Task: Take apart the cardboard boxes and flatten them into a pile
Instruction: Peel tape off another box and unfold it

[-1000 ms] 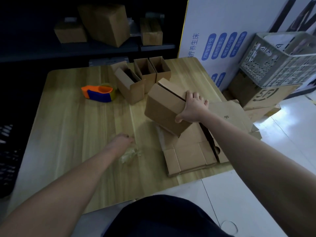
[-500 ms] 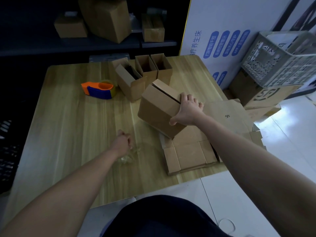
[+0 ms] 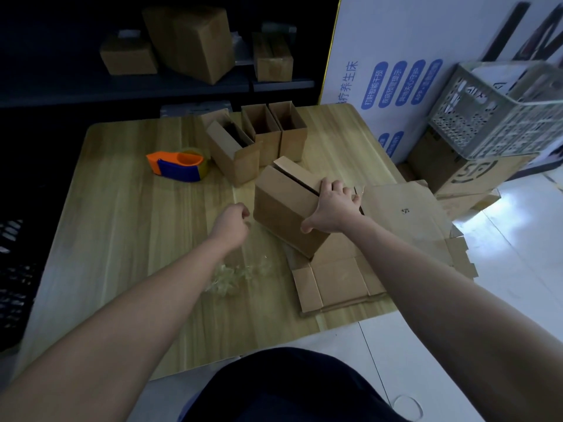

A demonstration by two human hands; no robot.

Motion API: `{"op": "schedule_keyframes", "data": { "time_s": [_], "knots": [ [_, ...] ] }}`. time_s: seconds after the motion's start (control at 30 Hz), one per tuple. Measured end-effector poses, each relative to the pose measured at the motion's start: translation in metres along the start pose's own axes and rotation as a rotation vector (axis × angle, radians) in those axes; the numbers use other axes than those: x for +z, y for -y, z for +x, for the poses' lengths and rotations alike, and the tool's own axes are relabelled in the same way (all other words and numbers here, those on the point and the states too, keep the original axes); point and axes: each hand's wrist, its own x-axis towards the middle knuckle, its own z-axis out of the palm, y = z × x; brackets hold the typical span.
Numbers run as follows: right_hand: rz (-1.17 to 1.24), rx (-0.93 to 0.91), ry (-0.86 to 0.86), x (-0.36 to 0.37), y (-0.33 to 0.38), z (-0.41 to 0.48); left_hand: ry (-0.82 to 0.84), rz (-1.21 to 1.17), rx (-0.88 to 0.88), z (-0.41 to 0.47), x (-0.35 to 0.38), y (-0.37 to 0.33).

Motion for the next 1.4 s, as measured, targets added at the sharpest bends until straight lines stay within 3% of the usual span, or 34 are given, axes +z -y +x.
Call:
{"op": "schedule_keyframes", "data": {
  "time_s": [0.07,0.13,0.2,0.3,0.57,0.7,0.8,0.93,1.0,1.13,1.23,1.3,1.4],
  "knots": [
    [-0.002,0.014,-0.008,0.001,0.000,0.000,-0.146,-0.166,0.007,0.000,-0.010,-0.019],
    [-0.010,0.001,-0.003,0.002,0.001,0.001,-0.180,-0.306,0.023,-0.002,-0.017,-0.042],
    [0.017,-0.031,0.045,0.001,0.002,0.002,-0.101,-0.344,-0.035,-0.003,-0.019,-0.061],
    [0.247,-0.050,0.138,-0.008,0.000,0.004,-0.015,-0.365,-0.188,-0.001,-0.016,-0.071],
    [0.442,-0.084,0.070,-0.015,-0.014,0.003,0.064,-0.608,-0.310,0.010,-0.009,-0.076],
    [0.554,-0.016,-0.122,-0.027,-0.013,-0.001,0.073,-0.897,-0.316,0.014,-0.026,-0.083],
    [0.449,-0.093,-0.236,-0.028,-0.005,-0.004,-0.021,-0.756,-0.365,0.020,-0.037,-0.084],
    [0.338,-0.197,-0.337,-0.033,0.008,-0.009,-0.094,-0.116,-0.235,0.030,-0.050,-0.082],
    [0.312,-0.222,-0.362,-0.038,0.011,-0.008,-0.070,0.031,-0.164,0.032,-0.056,-0.083],
    [0.478,-0.126,-0.433,-0.041,0.007,-0.001,-0.169,-0.017,-0.119,0.032,-0.061,-0.084],
    [0.778,0.167,-0.504,-0.040,-0.001,0.004,-0.256,-0.190,-0.121,0.030,-0.060,-0.079],
    [0.932,0.308,-0.452,-0.036,-0.004,0.006,-0.292,-0.318,-0.127,0.028,-0.058,-0.078],
    [0.981,0.314,-0.371,-0.029,-0.002,0.005,-0.272,-0.484,-0.113,0.025,-0.053,-0.082]
  ]
}}
